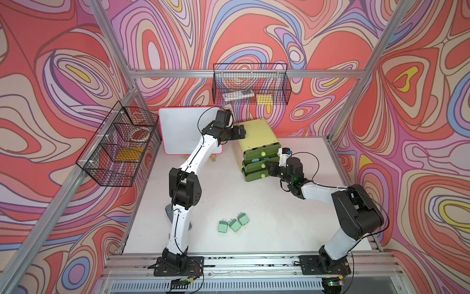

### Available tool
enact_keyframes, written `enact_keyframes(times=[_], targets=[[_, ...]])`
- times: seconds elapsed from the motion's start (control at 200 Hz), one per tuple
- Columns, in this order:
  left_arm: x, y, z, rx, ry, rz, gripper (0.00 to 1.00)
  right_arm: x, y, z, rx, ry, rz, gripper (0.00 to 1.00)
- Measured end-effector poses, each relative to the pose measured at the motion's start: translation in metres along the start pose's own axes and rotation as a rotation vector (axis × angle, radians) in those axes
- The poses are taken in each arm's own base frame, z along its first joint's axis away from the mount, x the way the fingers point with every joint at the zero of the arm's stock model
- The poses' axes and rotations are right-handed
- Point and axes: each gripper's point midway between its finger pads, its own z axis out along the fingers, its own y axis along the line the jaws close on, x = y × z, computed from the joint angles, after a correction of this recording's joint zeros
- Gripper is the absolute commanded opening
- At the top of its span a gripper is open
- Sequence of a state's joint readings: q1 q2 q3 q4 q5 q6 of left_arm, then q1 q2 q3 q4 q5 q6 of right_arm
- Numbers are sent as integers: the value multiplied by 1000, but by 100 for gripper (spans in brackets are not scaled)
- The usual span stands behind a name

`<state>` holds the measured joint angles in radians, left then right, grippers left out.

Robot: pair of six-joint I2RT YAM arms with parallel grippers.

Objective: Place the plugs into the drawer by color
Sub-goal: Close the drawer in the storage box.

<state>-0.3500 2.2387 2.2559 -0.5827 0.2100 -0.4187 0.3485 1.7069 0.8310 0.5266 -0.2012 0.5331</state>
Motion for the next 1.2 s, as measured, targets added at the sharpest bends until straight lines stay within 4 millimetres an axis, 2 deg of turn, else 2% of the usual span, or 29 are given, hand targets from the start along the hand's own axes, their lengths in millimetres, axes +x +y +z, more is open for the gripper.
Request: enact_keyframes(times=[0.13,0.28,0.401,0.511,0.616,0.666,0.786,0.966,1.202], targets=[[0,-1,0,1,0,1,96,2,-3,10,7,9,-9,14],[1,-1,1,1,2,1,96,-5,-3,25,5,-11,-16,15],[0,-1,1,3,-7,3,97,-9,-3,30,5,-34,-15,17],[0,-1,1,4,-11,3,96,-10,-2,34,-4,-57,-6,23],[0,-1,2,3,-9,3,96,-9,0,37,-16,-57,-15,36],[0,-1,1,2,-11,4,97,-7,2,35,-22,-40,-39,39],[0,-1,1,2,-12,5,97,2,13,21,-46,57,-141,39],[-1,-1,0,2,-12,7,97,-17,36,-9,-72,59,-286,37],[0,-2,-1,2,-7,7,97,-33,41,-5,-57,60,-369,40]])
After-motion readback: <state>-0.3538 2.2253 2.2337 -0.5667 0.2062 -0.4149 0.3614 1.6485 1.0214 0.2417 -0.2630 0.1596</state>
